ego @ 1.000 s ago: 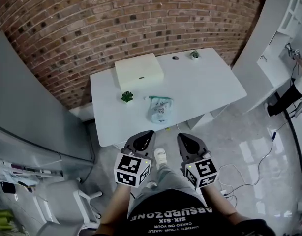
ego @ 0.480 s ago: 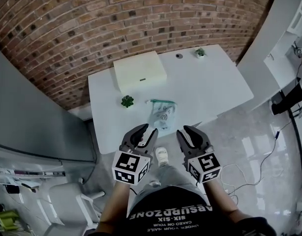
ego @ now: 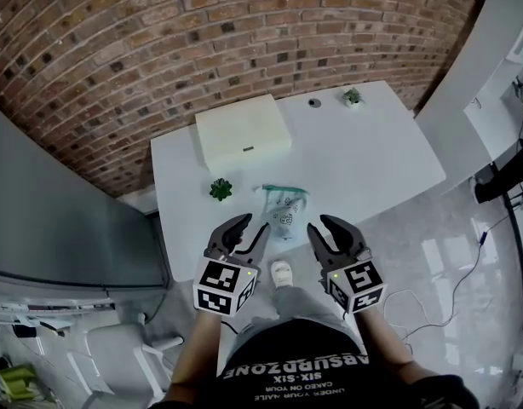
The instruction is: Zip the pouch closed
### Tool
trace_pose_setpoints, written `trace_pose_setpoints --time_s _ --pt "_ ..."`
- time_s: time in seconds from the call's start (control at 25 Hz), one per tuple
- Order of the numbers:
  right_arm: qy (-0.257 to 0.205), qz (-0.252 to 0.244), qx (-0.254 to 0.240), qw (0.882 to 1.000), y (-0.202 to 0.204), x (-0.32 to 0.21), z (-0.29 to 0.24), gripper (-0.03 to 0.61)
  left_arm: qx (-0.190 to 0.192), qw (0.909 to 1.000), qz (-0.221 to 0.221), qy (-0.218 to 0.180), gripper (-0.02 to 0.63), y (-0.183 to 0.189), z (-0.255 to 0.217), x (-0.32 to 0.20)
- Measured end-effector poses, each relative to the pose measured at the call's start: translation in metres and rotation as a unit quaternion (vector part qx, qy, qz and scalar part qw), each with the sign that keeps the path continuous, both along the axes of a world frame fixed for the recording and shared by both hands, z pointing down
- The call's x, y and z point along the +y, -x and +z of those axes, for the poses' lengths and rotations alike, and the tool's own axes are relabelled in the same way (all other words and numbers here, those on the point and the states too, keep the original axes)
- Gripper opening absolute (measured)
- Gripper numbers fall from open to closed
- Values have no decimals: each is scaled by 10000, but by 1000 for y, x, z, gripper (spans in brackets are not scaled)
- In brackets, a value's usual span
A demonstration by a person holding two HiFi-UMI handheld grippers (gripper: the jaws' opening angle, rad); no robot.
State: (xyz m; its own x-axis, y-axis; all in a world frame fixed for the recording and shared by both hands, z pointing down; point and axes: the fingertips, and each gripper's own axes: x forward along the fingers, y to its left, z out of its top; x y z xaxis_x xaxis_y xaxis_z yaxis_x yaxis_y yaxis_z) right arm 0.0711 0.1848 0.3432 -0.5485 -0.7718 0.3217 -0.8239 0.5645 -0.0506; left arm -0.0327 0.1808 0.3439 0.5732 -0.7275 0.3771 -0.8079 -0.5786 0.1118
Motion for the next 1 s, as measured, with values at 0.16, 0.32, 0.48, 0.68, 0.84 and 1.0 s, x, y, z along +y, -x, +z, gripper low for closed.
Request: trace_pose_setpoints --time_s 0.16,0.32,0.48,0.68,0.84,1.0 --pt "51 -76 7 10000 -2 -20 5 96 -104 9998 -40 152 132 2 12 -16" --pt "85 -139 8 9999 -3 -44 8 95 -160 9995 -109 250 132 1 20 -38" --pt "172 -306 25 9994 -2 -66 13 95 -328 9987 -148 351 132 -1 28 -57" --pt "319 -546 121 9979 -4 -91 27 95 -408 9974 -263 541 132 1 45 -77" --pt "522 -712 109 9960 -3 -111 41 96 -469 9962 -351 637 132 3 57 -95" --pt "639 -857 152 9942 -3 -127 53 95 -520 9948 -397 775 132 3 72 -107"
